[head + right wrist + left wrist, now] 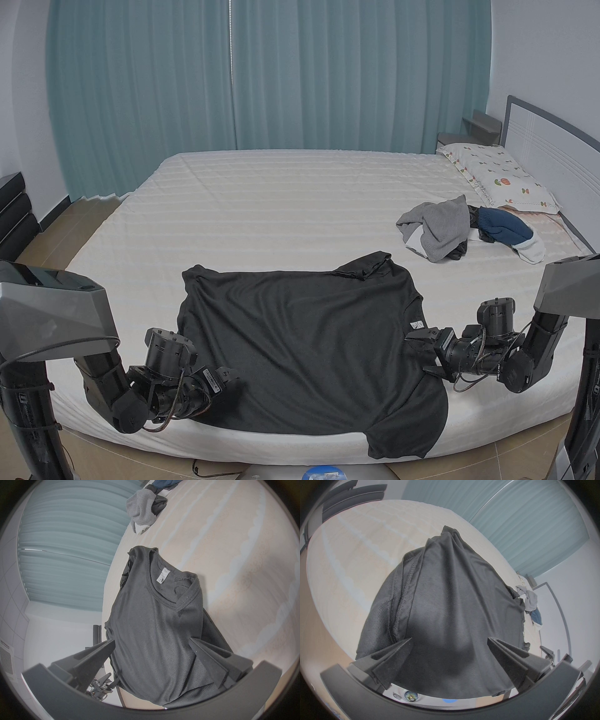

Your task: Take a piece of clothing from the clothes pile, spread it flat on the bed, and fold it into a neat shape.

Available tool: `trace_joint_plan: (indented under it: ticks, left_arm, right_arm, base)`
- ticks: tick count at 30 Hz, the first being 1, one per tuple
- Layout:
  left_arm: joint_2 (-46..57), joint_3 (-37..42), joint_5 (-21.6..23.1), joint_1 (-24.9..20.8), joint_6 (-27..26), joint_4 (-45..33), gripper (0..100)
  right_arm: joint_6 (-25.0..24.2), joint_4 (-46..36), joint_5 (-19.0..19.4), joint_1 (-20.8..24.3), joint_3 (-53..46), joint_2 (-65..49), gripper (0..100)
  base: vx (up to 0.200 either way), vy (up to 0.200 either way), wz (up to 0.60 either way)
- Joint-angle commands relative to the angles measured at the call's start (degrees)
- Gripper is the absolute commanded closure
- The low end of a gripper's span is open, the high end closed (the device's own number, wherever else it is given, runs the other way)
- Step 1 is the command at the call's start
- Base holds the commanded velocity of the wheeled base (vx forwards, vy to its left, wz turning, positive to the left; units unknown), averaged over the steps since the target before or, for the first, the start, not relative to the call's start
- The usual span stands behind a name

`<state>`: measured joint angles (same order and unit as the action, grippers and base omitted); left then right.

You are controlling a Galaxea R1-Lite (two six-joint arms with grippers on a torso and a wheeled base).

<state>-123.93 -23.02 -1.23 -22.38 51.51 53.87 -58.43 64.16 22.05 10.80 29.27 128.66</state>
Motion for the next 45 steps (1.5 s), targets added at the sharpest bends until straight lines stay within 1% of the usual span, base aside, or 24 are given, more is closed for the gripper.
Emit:
trace_joint_plan:
  ticks: [1,5,8,9,10,15,20,27,32,36,38,39,40,42,43,45]
  left_arm:
    - [-1.31,3.42,-2.11,2.61,-4.57,0.45,0]
    - [-0.79,7.55,-2.46,5.42,-5.36,1.68,0]
    - [1.23,12.21,-2.46,7.35,-5.54,5.54,0]
    - [1.23,12.21,-2.46,7.35,-5.54,5.54,0]
    - [2.20,14.58,-2.37,8.50,-5.63,8.00,0]
    - [2.90,18.53,-2.20,12.54,-8.26,12.75,0]
    - [2.90,22.05,-1.84,14.21,-8.35,16.00,0]
    - [2.46,22.75,-1.41,17.46,-8.35,16.79,0]
    - [0.53,22.75,1.23,17.64,-8.18,17.15,0]
    - [-2.37,21.70,1.67,18.16,-7.91,19.78,0]
    - [-4.48,21.52,1.67,18.34,-7.91,22.68,0]
    - [-4.65,21.61,1.67,18.34,-7.91,23.21,0]
    - [-5.97,22.14,1.58,18.34,-7.91,25.50,0]
    - [-7.20,22.66,1.58,18.34,-8.18,27.34,0]
    - [-7.47,22.84,1.23,18.34,-8.09,27.78,100]
    - [-7.47,22.84,0.88,18.43,-8.09,27.60,100]
  right_arm:
    - [0.07,0.00,0.01,0.01,0.00,0.10,0]
    - [0.07,0.00,0.01,0.01,0.09,0.10,0]
    - [0.07,0.00,0.01,0.01,0.00,0.10,0]
    - [0.07,0.00,0.01,0.01,0.00,0.10,0]
    - [0.07,0.00,0.01,0.01,0.00,0.10,0]
    - [0.07,0.00,0.01,0.01,0.00,0.10,0]
    - [0.07,0.00,0.01,0.01,0.00,0.10,0]
    - [0.07,0.00,0.10,-0.08,-0.09,-0.08,0]
    - [-0.02,-0.09,0.01,-0.17,-0.88,-0.87,0]
    - [0.33,-0.09,-0.43,-1.22,-2.55,-4.73,0]
    - [2.09,-0.61,-0.43,-2.80,-3.08,-6.84,0]
    - [2.44,-0.70,-0.43,-2.89,-3.17,-7.11,0]
    - [4.29,-0.97,-0.52,-3.24,-4.05,-7.99,0]
    - [6.84,-0.88,-0.52,-3.33,-5.36,-8.07,0]
    - [8.60,-0.97,-0.52,-3.24,-5.98,-7.99,0]
    - [11.58,-0.97,-0.61,-3.24,-7.21,-7.72,0]
  base:
    - [0.000,0.000,0.00]
    - [0.000,0.000,0.00]
    - [0.000,0.000,0.00]
    - [0.000,0.000,0.00]
    - [0.000,0.000,0.00]
    - [0.000,0.000,0.00]
    - [0.000,0.000,0.00]
    - [0.000,0.000,0.00]
    - [0.000,0.000,0.00]
    - [0.000,0.000,0.00]
    - [0.000,0.000,0.00]
    - [0.000,0.000,0.00]
    - [0.000,0.000,0.00]
    - [0.000,0.000,0.00]
    - [0.000,0.000,0.00]
    - [0.000,0.000,0.00]
